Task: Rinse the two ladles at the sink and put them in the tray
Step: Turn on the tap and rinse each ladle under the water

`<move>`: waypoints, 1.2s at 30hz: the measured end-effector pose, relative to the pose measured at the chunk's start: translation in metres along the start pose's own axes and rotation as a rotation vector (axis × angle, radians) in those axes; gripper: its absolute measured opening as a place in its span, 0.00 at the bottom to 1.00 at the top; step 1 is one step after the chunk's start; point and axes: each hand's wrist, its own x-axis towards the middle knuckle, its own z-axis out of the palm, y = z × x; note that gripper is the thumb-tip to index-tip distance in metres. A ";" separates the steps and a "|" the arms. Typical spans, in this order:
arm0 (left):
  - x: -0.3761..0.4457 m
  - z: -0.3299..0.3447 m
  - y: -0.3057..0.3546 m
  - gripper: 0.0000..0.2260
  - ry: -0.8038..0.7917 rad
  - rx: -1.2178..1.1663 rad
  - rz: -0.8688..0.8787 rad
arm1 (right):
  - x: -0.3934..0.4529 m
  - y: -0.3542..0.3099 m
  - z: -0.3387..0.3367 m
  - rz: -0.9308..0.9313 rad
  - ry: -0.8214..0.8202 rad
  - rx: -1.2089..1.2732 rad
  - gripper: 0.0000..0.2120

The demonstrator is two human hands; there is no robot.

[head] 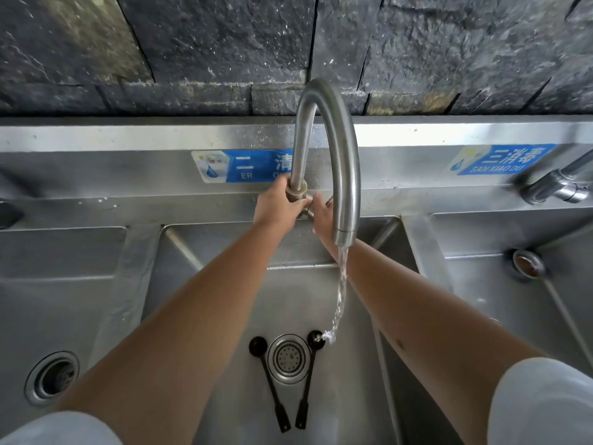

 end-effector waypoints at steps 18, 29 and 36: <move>-0.198 0.117 -0.183 0.07 -0.295 -0.266 -0.507 | -0.162 0.207 0.002 0.421 -0.309 -0.108 0.13; -0.218 0.150 -0.241 0.13 -0.442 0.195 -0.501 | -0.165 0.283 0.028 0.531 -0.256 -0.278 0.08; -0.227 0.147 -0.245 0.09 -0.415 0.140 -0.529 | -0.167 0.299 0.029 0.530 -0.263 -0.218 0.07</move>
